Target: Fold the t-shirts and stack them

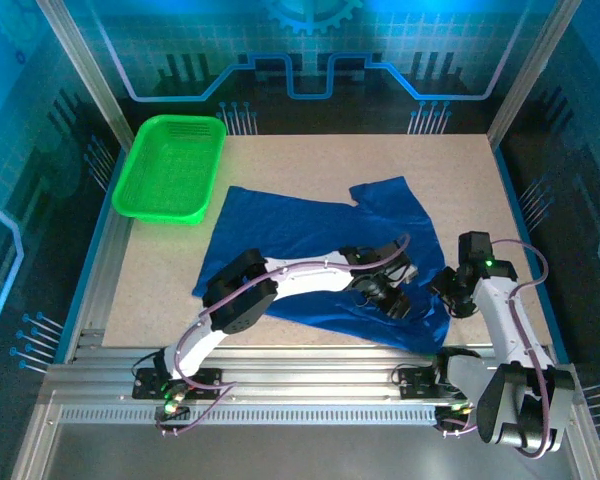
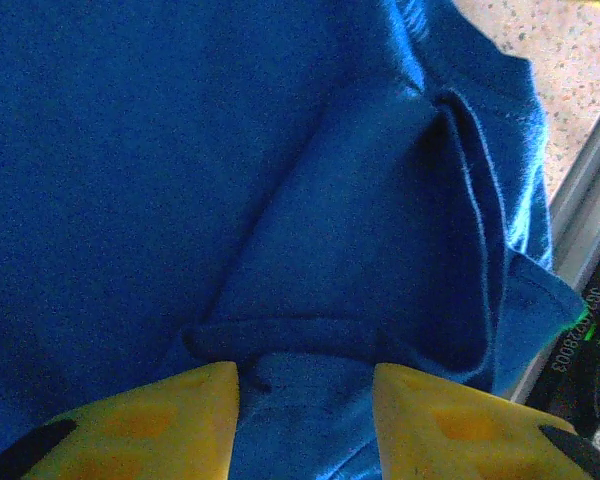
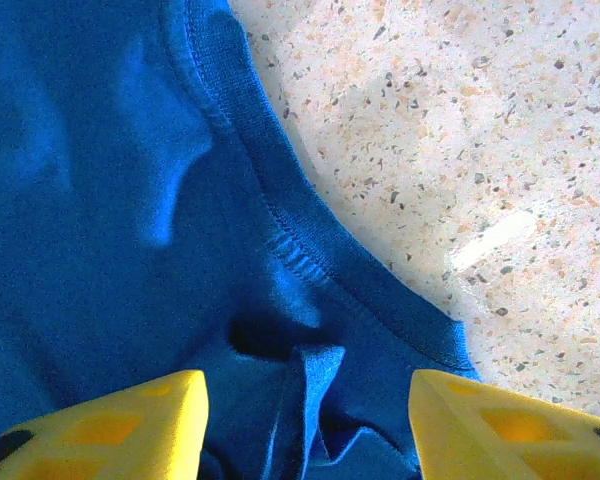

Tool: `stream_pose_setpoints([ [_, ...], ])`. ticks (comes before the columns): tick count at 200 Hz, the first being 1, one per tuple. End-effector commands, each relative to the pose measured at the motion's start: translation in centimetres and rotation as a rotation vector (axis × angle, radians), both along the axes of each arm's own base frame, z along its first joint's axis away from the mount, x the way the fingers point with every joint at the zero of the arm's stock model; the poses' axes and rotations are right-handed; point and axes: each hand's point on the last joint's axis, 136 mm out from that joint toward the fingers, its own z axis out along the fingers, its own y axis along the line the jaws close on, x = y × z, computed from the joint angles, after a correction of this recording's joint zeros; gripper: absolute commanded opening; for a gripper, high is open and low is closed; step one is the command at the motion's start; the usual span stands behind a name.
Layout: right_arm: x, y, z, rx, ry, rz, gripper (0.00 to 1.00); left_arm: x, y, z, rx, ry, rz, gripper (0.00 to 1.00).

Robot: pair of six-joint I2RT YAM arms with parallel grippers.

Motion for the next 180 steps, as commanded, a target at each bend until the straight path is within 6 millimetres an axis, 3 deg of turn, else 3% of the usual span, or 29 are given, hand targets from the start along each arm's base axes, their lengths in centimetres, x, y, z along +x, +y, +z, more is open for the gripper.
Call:
stream_pose_setpoints([
  [1, -0.3, -0.1, -0.2, 0.007, 0.009, -0.003, 0.56, -0.1, 0.1, -0.6, 0.04, -0.013, -0.017, 0.41],
  [58, -0.3, -0.1, -0.2, 0.007, 0.005, 0.001, 0.56, 1.1, 0.6, -0.7, 0.072, -0.073, 0.02, 0.42],
  [101, -0.2, -0.1, -0.1, 0.007, 0.004, 0.005, 0.56, 2.1, 0.6, 0.8, 0.046, -0.118, 0.071, 0.44],
  [136, -0.2, -0.1, -0.1, 0.008, 0.003, 0.009, 0.56, 2.6, 1.0, 0.7, 0.063, -0.131, 0.096, 0.44],
  [180, -0.2, -0.1, -0.1, 0.008, 0.003, 0.008, 0.56, 3.2, 0.9, 1.9, 0.024, -0.123, 0.125, 0.46],
])
